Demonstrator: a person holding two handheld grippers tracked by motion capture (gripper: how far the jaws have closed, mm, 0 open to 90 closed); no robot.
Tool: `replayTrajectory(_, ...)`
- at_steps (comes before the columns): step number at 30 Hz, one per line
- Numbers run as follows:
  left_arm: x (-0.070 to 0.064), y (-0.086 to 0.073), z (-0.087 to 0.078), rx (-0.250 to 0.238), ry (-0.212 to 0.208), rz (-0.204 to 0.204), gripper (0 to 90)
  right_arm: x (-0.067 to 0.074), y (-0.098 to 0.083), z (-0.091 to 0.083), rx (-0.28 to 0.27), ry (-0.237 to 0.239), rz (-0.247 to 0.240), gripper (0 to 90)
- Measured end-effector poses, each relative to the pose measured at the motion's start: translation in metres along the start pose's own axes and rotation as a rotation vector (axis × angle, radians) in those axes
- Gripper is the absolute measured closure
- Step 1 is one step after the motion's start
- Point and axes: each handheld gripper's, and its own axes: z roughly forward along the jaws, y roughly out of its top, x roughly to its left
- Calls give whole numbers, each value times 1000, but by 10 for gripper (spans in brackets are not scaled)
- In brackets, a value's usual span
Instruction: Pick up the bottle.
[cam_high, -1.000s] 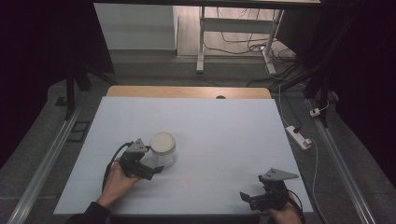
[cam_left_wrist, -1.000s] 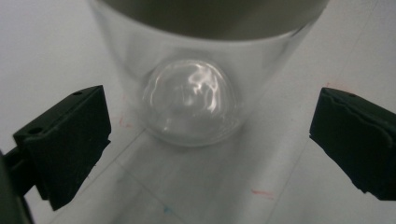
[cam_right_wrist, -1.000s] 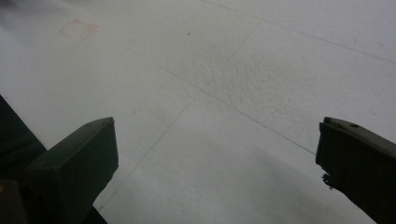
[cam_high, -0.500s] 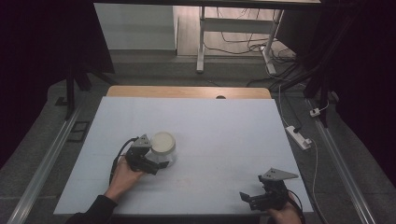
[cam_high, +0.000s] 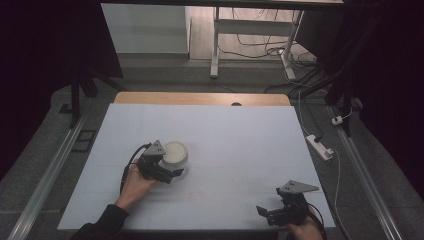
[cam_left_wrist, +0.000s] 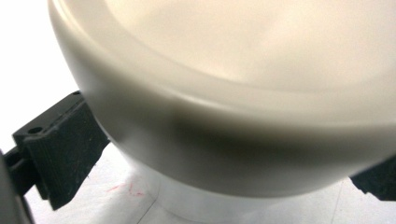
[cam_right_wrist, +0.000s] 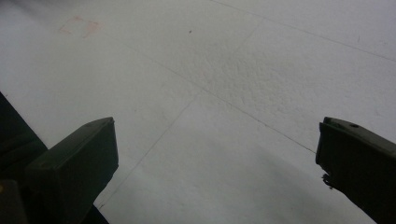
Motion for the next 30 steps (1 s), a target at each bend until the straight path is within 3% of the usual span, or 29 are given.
replayTrajectory(5,-2,2,2,22,16,9,0,0,0,0,1,1,0,0)
replayTrajectory(11,-4,4,1,16,25,30,65,0,0,0,4,2,-3,0)
replayTrajectory(18,-6,5,1,20,35,38,69,0,0,1,5,4,-9,0)
replayTrajectory(30,-9,9,0,43,61,4,72,1,0,0,1,5,-13,0)
